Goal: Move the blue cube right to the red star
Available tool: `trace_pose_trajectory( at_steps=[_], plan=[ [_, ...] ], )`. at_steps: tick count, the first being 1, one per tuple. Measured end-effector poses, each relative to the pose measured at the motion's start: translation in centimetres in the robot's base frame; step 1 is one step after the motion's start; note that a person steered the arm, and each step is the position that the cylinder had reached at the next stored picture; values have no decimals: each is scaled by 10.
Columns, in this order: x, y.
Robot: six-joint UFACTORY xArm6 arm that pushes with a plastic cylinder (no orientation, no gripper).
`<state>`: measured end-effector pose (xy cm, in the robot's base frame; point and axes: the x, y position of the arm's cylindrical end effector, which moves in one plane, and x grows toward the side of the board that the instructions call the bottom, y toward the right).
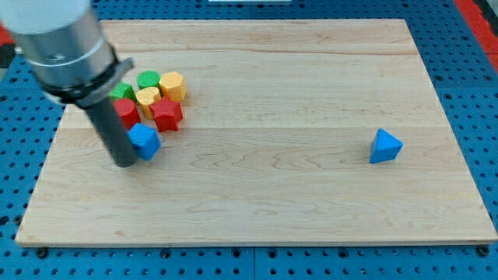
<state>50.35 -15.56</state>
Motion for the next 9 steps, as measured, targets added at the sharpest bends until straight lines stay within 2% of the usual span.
trace_pose_trajectory(
  at_steps=[1,2,3,4,5,6,7,8,9],
  plan=[
    [1,13],
    [4,-60],
    [-12,-42],
    [-15,46],
    [-8,102],
    [6,129],
    [1,160],
    [-39,153],
    [-18,158]
  ],
)
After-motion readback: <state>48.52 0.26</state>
